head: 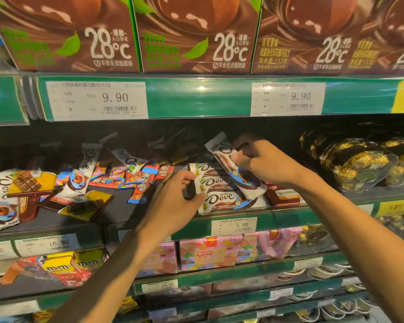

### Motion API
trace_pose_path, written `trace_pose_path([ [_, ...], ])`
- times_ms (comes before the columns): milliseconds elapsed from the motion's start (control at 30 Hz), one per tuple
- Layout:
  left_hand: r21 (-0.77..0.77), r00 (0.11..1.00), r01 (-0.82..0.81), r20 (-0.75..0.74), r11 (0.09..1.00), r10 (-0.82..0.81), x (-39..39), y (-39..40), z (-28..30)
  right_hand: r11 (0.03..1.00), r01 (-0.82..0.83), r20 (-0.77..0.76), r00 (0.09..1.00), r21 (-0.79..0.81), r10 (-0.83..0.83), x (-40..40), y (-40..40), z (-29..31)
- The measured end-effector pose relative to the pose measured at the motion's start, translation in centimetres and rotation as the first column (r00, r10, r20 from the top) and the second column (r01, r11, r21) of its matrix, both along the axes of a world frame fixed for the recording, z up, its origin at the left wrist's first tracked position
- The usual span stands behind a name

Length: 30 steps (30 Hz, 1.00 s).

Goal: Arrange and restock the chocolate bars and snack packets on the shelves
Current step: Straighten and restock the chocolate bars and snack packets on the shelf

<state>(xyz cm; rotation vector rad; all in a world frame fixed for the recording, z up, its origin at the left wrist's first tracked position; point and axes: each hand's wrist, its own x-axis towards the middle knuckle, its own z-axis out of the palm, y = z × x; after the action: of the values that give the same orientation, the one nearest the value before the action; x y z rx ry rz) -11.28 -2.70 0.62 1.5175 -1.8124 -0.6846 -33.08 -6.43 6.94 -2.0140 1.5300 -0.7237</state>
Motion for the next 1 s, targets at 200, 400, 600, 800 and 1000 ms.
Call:
trace_pose_path([
  [200,0.027,0.989,0.016,0.143,1.000,-0.020,-0.6,0.0,-0.3,0.991,-0.132,-0.216,0.968,-0.017,0.125,-0.1,-0.4,-2.5],
  [400,0.052,0.984,0.032,0.175,0.998,-0.041,-0.6,0.0,-0.2,0.966,-0.076,-0.330,0.944,-0.247,-0.010,1.0,-0.4,-4.5],
  [600,0.000,0.968,0.056,0.245,0.998,-0.054,-0.5,-0.2,-0.4,0.929,-0.077,-0.330,0.943,-0.363,-0.050,-0.3,2.1,-6.0],
  [800,0.081,0.908,0.073,0.407,0.994,-0.100,-1.0,-1.0,-0.2,0.915,-0.124,-0.436,0.898,-0.383,-0.061,-0.9,2.2,-7.8],
  [1000,0.171,0.863,0.074,0.483,0.982,-0.149,-1.0,-2.4,-0.1,0.928,-0.125,-0.477,0.877,-0.351,-0.062,-0.7,1.2,-7.8],
])
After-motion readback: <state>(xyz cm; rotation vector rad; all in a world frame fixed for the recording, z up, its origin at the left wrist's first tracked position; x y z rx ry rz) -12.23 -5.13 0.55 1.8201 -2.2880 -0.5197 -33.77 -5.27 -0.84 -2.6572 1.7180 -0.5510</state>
